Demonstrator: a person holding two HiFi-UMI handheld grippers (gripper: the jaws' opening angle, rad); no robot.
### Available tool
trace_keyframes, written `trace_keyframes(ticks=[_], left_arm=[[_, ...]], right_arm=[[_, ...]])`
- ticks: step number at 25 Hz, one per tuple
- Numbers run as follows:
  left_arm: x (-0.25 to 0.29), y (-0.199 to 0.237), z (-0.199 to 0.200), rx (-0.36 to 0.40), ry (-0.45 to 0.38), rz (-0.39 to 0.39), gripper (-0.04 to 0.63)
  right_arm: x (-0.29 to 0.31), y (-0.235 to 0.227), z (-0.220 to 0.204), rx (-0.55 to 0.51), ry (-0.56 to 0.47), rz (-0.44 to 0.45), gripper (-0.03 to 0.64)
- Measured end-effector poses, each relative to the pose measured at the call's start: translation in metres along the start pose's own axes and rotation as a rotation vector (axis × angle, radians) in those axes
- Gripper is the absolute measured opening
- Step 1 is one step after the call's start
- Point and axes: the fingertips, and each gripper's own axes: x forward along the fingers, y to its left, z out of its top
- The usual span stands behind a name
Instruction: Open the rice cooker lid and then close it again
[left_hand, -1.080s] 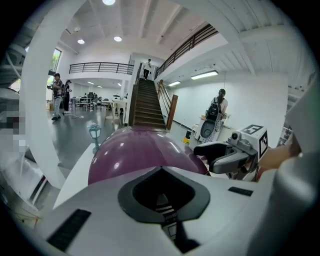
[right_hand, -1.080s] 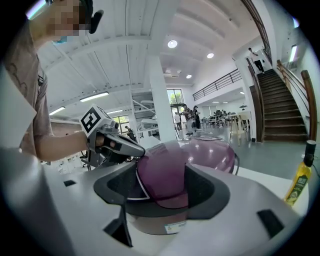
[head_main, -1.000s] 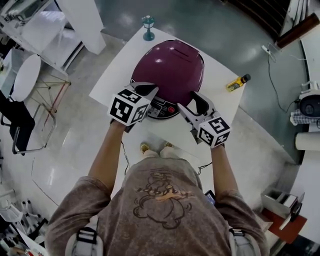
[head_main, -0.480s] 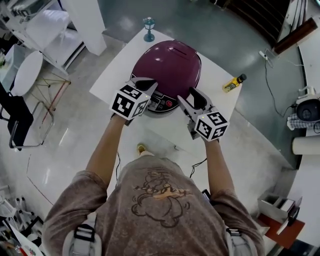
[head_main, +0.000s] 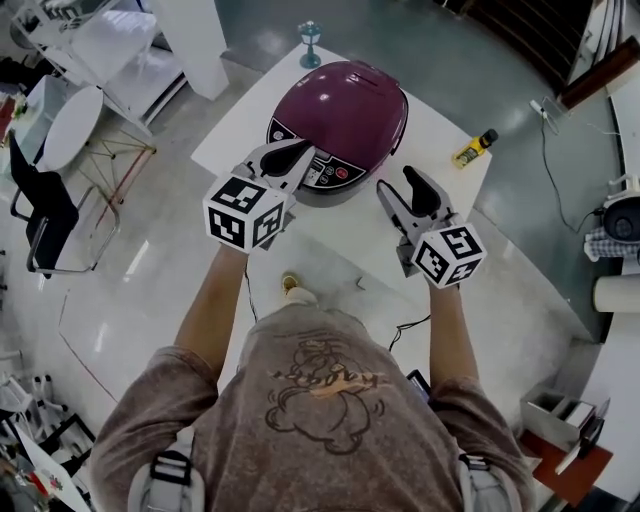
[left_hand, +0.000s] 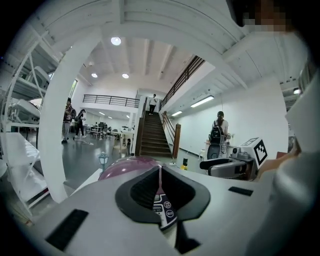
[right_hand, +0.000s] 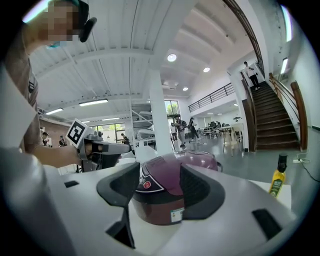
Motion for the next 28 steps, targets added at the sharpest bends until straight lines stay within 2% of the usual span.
trace_keyframes(ticks=[11,18,28], left_arm=[[-0.071,-0.050,-0.029,-0.016,-0.122,0.032,0.021],[-0.094,-0.067,-0.063,-0.029,-0.106,0.072,0.021],[-0.116,-0.074,-0.102,-0.068,-0.110,0.125,0.021]], right_arm=[[-0.070,0.041,-0.026,0.010,-0.084,-0.047,0.187],[-0.089,0.062,-0.057,0.018,-0.068,-0.072,0.117],[-0.112,0.056,-0.090,0.052,-0.056,-0.176,0.012]])
